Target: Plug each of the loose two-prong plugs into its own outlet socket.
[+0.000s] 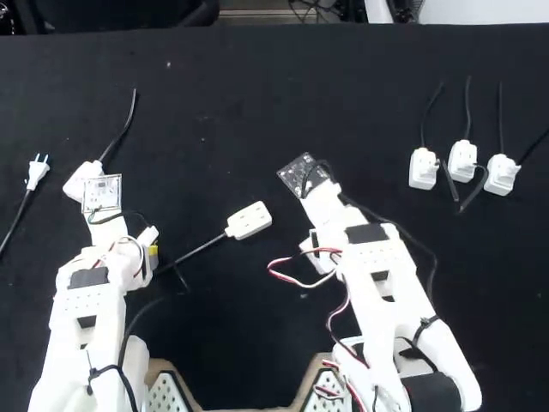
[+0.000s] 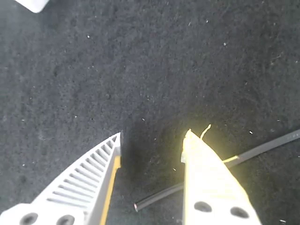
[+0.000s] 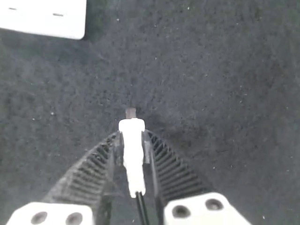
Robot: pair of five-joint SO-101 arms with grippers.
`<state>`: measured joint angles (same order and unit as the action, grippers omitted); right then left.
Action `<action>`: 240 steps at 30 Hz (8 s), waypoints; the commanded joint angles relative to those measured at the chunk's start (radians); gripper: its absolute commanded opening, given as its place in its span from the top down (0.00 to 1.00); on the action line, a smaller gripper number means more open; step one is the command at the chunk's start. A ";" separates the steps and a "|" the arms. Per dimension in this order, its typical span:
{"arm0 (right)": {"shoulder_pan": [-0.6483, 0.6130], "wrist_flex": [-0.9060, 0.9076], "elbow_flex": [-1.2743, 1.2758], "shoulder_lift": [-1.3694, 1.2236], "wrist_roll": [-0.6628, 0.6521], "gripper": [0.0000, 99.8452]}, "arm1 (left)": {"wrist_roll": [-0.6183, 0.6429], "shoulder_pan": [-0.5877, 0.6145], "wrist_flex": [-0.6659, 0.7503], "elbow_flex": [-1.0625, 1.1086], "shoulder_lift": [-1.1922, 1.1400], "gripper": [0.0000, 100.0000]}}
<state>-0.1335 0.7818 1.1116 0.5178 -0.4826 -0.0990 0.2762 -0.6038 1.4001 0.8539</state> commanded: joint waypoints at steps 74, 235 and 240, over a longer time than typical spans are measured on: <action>0.051 0.215 -0.197 -0.312 -0.104 0.99 | 0.012 -0.015 0.011 -0.007 0.011 0.79; -0.557 -0.546 0.397 0.679 0.457 0.99 | 0.015 -0.433 0.520 0.024 0.011 0.79; -0.546 -0.548 0.394 0.679 0.457 0.99 | 0.015 -0.433 0.522 0.024 0.009 0.79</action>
<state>-0.7027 0.2417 1.5336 1.1393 -0.0376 -0.0698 -0.1381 -0.0882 1.4139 0.8707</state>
